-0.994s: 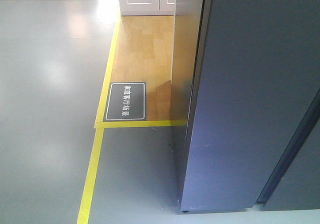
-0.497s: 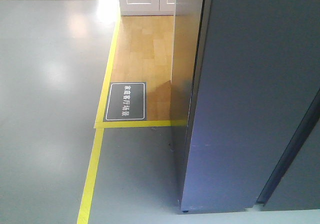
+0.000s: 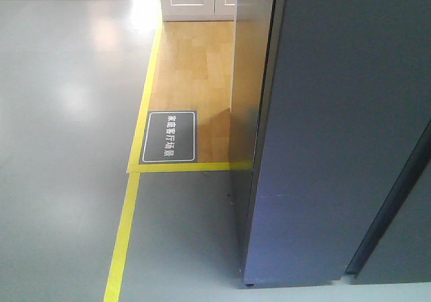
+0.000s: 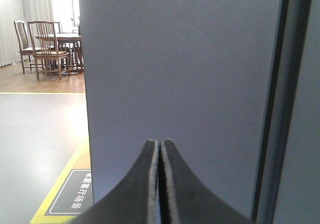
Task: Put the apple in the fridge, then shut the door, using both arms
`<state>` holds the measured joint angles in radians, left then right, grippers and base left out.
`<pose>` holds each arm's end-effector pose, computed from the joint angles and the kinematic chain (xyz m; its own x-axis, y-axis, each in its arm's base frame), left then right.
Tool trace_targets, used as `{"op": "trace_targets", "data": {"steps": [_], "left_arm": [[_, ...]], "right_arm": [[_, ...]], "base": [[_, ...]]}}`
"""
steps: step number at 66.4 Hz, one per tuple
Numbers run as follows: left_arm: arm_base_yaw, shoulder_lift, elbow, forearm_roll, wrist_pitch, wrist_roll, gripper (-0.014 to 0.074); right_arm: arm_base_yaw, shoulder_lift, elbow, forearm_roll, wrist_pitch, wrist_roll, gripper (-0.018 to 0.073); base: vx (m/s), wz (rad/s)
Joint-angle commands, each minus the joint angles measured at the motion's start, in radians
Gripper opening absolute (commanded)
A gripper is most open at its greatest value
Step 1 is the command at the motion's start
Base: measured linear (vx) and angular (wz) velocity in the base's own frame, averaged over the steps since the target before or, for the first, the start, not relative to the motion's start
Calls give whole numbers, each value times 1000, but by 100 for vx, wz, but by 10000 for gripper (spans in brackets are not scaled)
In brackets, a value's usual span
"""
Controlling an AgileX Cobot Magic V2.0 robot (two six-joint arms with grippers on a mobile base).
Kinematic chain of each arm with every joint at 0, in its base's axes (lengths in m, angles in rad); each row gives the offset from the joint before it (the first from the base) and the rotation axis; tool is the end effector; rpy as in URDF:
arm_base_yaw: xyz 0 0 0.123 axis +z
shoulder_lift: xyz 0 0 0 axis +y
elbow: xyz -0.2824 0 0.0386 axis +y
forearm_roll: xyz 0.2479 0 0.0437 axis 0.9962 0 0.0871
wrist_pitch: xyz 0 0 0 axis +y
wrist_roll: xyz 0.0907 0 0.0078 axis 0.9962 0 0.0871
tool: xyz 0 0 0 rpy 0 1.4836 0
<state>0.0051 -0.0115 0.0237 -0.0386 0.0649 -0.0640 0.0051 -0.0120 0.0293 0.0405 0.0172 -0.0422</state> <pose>0.0566 0.0001 0.1998 0.0104 -0.1023 -0.9947 -0.0015 0.9948 -0.1023 0.0567 0.0004 0.2023 0.0527 -0.0014 -0.9986 -0.0057 1.0000 -0.0017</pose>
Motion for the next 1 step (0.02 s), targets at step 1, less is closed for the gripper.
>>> {"op": "trace_targets", "data": {"steps": [1], "left_arm": [[1,-13,-19,-3,-76,0,-6]], "right_arm": [[-7,-12,-5,0,-69,-8,-3]], "base": [[0,0]]}}
